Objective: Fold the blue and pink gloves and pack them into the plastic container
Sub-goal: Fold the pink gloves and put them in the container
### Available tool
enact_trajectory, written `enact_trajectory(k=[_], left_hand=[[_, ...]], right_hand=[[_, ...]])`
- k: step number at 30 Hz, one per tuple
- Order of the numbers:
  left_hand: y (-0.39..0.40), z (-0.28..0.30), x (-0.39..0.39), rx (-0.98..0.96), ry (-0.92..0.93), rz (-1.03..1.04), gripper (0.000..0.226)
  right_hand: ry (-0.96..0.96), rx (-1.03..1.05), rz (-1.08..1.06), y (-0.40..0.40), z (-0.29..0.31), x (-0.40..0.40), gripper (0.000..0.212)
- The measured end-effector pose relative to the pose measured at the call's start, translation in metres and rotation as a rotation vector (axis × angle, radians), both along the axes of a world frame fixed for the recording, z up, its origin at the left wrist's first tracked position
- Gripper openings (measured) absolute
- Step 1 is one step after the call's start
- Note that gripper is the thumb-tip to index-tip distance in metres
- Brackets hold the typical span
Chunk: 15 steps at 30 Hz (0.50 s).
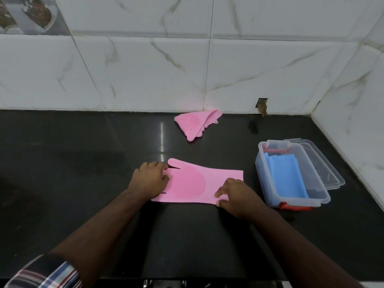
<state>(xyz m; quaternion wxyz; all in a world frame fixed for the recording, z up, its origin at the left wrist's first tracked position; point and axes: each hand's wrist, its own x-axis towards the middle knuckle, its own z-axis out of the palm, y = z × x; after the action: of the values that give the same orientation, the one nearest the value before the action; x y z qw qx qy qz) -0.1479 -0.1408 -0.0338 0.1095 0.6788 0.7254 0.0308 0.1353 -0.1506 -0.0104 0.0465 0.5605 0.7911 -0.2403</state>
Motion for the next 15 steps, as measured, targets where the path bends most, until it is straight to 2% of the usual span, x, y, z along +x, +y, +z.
enact_trajectory(k=[3,6,11,15], left_hand=[[0.001,0.002,-0.007,0.025,-0.032,0.003,0.022],[0.001,0.001,-0.011,0.065,-0.183,0.043,0.017],[0.013,0.004,0.007,0.128,-0.251,0.044,0.015],[0.036,0.007,0.026,0.104,-0.263,0.039,0.013]], right_hand=[[-0.043,-0.084,0.011,0.001,0.001,0.004,0.024],[-0.001,-0.223,-0.028,0.003,0.005,0.006,0.022],[0.184,-0.049,-0.183,0.015,0.014,-0.005,0.020],[0.265,-0.046,-0.186,0.032,0.009,-0.014,0.015]])
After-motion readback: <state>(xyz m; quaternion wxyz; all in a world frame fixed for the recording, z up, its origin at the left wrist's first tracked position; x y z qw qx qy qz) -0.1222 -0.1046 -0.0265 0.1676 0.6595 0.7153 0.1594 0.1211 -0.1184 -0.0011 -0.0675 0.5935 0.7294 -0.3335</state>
